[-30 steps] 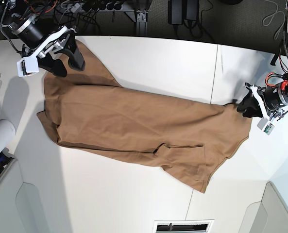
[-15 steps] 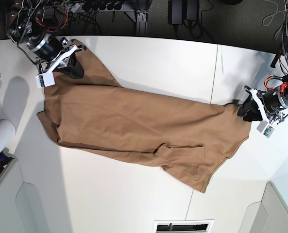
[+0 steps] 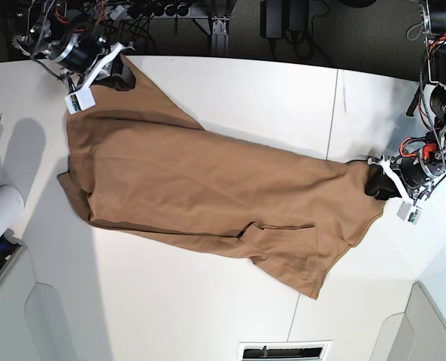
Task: Layout the t-shirt on the table in an organized manner, then fold the t-shirt properly
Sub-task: 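Hold the shirt with the right gripper and drag the left gripper along the hem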
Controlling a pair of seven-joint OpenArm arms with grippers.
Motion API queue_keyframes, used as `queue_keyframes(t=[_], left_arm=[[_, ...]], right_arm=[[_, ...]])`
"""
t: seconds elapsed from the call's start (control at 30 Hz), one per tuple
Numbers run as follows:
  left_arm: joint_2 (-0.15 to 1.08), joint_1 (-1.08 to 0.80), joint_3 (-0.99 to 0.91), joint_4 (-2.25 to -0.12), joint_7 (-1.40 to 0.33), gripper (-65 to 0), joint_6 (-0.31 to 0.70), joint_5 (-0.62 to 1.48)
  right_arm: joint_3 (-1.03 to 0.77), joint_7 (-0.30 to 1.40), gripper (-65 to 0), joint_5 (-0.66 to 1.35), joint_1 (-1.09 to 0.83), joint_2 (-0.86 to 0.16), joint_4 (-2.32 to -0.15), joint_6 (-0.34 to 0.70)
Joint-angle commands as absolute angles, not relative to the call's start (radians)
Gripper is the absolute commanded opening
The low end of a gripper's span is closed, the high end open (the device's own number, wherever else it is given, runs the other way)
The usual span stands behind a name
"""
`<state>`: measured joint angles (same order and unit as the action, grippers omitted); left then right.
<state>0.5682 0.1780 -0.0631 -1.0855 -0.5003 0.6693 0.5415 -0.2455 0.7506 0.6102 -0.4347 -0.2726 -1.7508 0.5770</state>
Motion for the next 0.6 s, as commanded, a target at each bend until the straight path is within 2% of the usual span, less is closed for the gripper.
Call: queue_keyframes(t=[0.0,0.23,0.37,0.57], left_arm=[[0.584,0.223,-0.072,-1.077,-0.474,-45.4,0.673,0.555],[0.565,0.323,-0.06,-0.974,-0.472,-45.4,0.673,0.546],[0.565,0.341,-0.033,-0.945,-0.454,-45.4,0.673,0.526],[0.561,0.346,0.018,-0.945,-0.445,-45.4,0.675,0.549]], right_arm=[[-0.249,0.767,-65.0,0.59,-0.448,-0.3,-1.761,0.572],[-0.252,0.782,-65.0,0.595,-0.478,-0.387,-1.761,0.572],[-0.292,0.844,-65.0,0.595,-0.478,-0.388,-1.761,0.572],[-0.366,0.833,-65.0,0.697,-0.476,-0.388,-1.762,0.573]])
